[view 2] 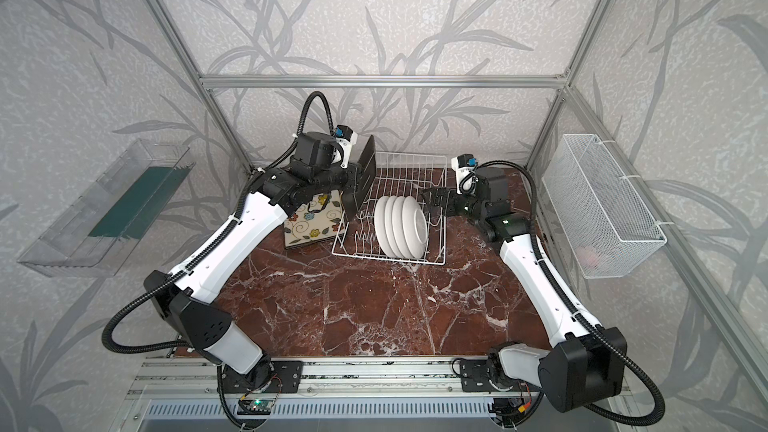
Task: Unload the plates from the dish rack
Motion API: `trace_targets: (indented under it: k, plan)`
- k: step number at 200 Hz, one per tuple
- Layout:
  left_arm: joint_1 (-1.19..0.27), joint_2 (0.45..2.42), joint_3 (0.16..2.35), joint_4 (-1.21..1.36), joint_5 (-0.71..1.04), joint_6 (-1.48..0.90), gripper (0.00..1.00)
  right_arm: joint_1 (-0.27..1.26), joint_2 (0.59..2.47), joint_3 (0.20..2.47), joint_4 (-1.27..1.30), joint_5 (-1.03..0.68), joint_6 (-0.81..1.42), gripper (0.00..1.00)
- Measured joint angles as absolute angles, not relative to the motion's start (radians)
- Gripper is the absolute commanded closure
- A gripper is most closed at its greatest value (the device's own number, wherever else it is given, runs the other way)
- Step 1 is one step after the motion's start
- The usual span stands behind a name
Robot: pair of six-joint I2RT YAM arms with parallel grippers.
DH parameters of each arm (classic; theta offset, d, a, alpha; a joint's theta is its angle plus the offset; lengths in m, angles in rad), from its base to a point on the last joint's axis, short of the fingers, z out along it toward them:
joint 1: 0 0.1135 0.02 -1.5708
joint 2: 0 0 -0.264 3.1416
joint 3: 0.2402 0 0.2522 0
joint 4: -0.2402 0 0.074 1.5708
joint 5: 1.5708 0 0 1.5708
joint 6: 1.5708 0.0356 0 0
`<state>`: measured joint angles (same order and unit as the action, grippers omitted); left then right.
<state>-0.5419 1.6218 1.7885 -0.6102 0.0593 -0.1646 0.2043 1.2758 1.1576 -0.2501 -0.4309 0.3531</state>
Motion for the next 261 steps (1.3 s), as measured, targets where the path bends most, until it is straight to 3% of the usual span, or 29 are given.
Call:
trace_targets:
  k: [88,188,261]
  plan:
    - [-0.559,1.544,1.670,-0.455,-0.037,0.104,1.00,0.146,1.335,1.158,-0.206,-0.580,0.563,0.01]
    - [-0.636,1.454,1.319,-0.169,0.023,0.582,1.00,0.138,1.389,1.221,-0.205,-0.593,0.735,0.01]
    - [-0.671,1.394,1.198,-0.024,0.054,0.845,1.00,0.131,1.469,1.229,-0.110,-0.694,0.892,0.01]
